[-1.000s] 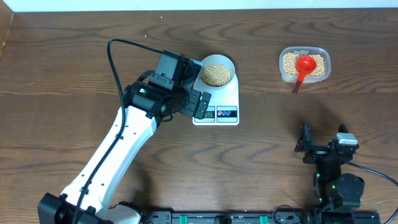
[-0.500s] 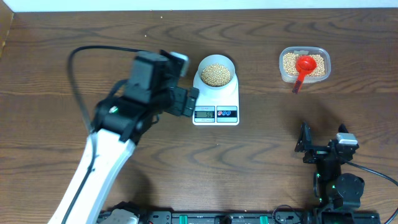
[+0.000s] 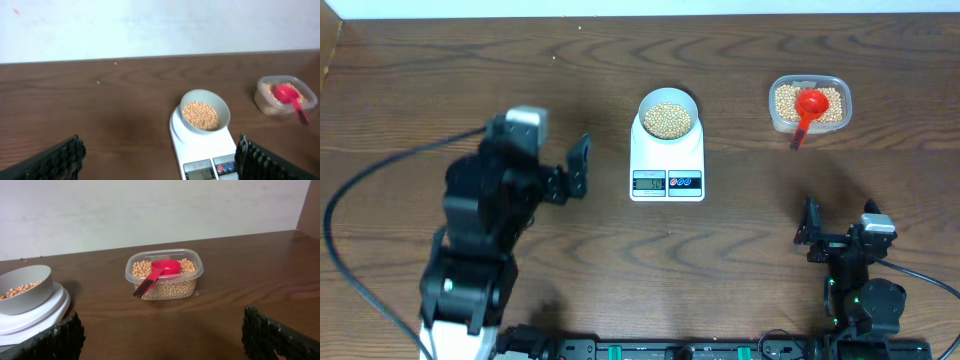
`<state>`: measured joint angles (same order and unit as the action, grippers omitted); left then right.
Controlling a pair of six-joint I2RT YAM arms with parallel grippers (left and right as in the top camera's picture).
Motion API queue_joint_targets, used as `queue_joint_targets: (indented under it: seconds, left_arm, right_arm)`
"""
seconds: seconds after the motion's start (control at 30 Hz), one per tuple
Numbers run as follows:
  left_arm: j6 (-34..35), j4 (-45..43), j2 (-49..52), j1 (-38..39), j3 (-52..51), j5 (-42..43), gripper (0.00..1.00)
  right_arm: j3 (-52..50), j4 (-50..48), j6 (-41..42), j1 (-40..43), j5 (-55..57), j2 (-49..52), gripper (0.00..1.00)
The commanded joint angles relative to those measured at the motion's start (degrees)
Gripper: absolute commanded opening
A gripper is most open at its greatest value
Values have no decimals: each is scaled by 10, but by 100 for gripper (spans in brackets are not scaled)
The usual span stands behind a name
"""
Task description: Scoop item into bowl and weigh 50g on scale
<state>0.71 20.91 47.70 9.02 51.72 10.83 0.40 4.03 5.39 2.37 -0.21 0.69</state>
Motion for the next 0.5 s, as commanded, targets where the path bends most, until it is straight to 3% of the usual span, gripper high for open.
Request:
queue_joint_targets:
  seconds: [0.0, 0.23, 0.47]
  left_arm:
    - [12, -44, -71, -26, -70, 7, 98]
    - [11, -139, -199, -59, -206, 7, 98]
    - [18, -172, -293, -77, -309, 6, 98]
  right_arm:
    - [-1, 3, -8, -3, 3, -3, 99]
    - [-1, 3, -8, -3, 3, -3, 99]
    - [-1, 3, -8, -3, 3, -3, 99]
